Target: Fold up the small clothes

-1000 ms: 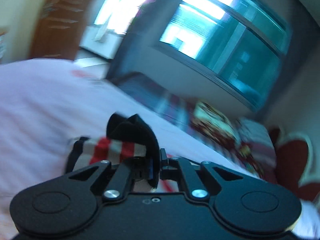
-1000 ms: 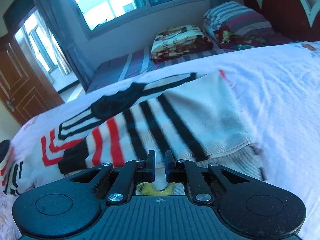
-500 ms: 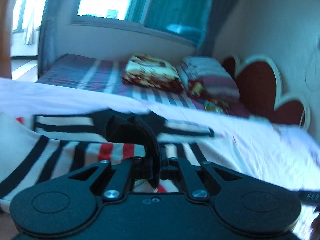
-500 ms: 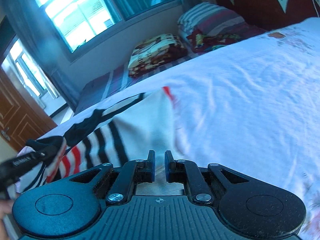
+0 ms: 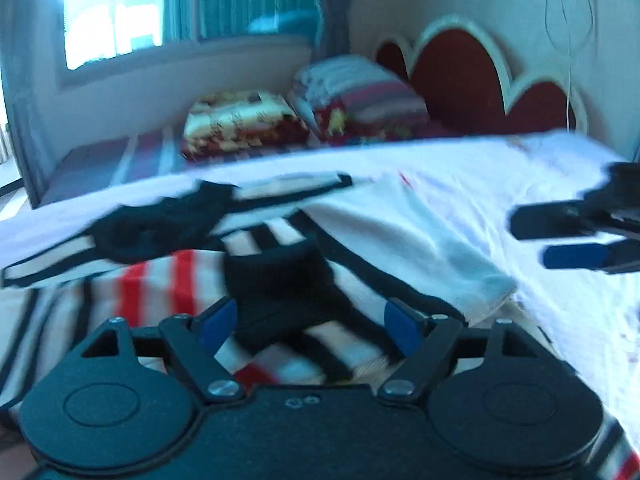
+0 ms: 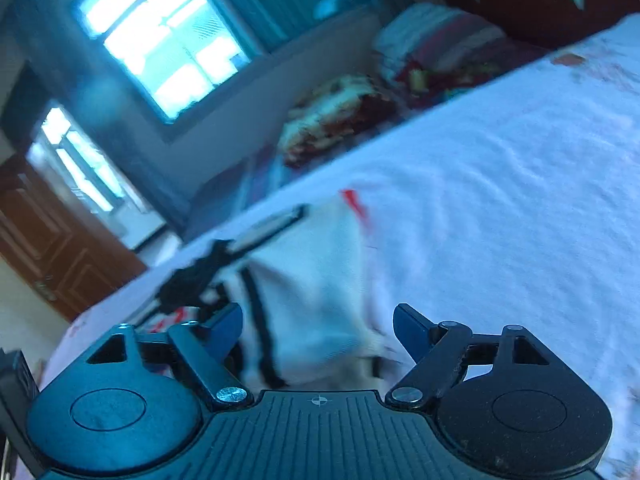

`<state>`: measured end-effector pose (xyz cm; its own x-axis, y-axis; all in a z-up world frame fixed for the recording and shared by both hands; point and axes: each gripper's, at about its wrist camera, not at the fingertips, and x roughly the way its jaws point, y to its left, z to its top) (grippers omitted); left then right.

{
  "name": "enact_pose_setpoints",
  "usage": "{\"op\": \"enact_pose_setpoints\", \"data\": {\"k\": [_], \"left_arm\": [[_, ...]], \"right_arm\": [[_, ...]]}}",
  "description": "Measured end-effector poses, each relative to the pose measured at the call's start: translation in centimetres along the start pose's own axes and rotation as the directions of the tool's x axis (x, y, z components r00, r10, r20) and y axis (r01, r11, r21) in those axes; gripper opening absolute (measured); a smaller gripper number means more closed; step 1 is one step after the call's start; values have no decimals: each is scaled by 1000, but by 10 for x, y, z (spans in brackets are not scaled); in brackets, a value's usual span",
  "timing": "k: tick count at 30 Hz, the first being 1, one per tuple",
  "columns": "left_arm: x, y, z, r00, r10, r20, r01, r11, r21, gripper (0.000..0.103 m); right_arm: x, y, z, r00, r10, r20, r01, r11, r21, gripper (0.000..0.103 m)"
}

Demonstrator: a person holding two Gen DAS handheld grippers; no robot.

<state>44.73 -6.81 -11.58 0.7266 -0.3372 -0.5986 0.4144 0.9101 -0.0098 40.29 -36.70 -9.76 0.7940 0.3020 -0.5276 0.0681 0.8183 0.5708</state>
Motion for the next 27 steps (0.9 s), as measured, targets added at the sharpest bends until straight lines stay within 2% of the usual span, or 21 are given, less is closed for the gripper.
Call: {"op": "enact_pose_setpoints", "data": {"k": [2, 4, 5, 7, 9, 11, 13, 15, 16, 17, 18, 19, 21, 22, 23, 25, 27], "left_arm": [[-28, 20, -12, 997, 72, 24, -71, 997, -41, 78], [-56, 51, -29, 986, 165, 16, -163, 981, -104, 77], [-69, 69, -39, 978, 208, 7, -205, 969, -139, 76], [-93, 103, -55, 958, 286, -17, -284, 939, -192, 72], [-108, 134, -70, 933, 356, -59, -360, 906, -224, 65], [-116, 160, -81, 918, 381, -112, -398, 884, -245, 58], [-115, 176, -88, 910, 392, -136, -415, 874, -252, 54], [-113, 186, -88, 910, 393, -133, -414, 873, -258, 52], [-107, 188, -85, 913, 388, -124, -407, 874, -265, 52], [-107, 192, -84, 915, 387, -118, -404, 874, -268, 52], [-104, 195, -82, 915, 387, -118, -404, 875, -266, 51], [-90, 191, -79, 916, 385, -115, -402, 877, -262, 51], [-91, 191, -79, 918, 380, -115, -397, 881, -256, 48], [-92, 192, -80, 921, 374, -110, -390, 885, -254, 46], [-96, 192, -79, 922, 376, -92, -386, 886, -255, 38], [-103, 197, -78, 922, 384, -50, -383, 884, -266, 39], [-98, 201, -78, 929, 362, -75, -368, 894, -254, 39]], "right_arm": [[10, 12, 0, 999, 43, -13, -43, 999, -17, 81], [24, 24, -2, 998, 65, -25, -66, 997, -38, 79], [32, 29, -4, 997, 71, -37, -73, 996, -50, 71], [51, 39, -8, 995, 77, -70, -82, 994, -69, 64], [69, 48, -13, 993, 71, -91, -80, 993, -92, 63], [87, 53, -17, 992, 61, -109, -73, 991, -111, 63], [101, 59, -21, 992, 42, -118, -58, 988, -140, 63], [110, 67, -22, 993, 23, -118, -44, 983, -179, 63], [114, 71, -22, 992, 18, -121, -43, 979, -200, 55], [117, 74, -22, 991, 20, -129, -49, 974, -221, 24], [122, 78, -23, 988, 19, -151, -56, 968, -243, 14], [127, 81, -24, 987, -4, -163, -40, 964, -264, 13], [131, 87, -28, 987, -29, -160, -22, 953, -304, 13], [131, 89, -29, 987, -34, -157, -18, 949, -314, 6], [132, 92, -29, 987, -36, -154, -17, 944, -329, 5], [126, 98, -28, 990, -27, -136, -22, 936, -352, 4], [117, 104, -28, 995, -9, -103, -31, 925, -379, 4]]}}
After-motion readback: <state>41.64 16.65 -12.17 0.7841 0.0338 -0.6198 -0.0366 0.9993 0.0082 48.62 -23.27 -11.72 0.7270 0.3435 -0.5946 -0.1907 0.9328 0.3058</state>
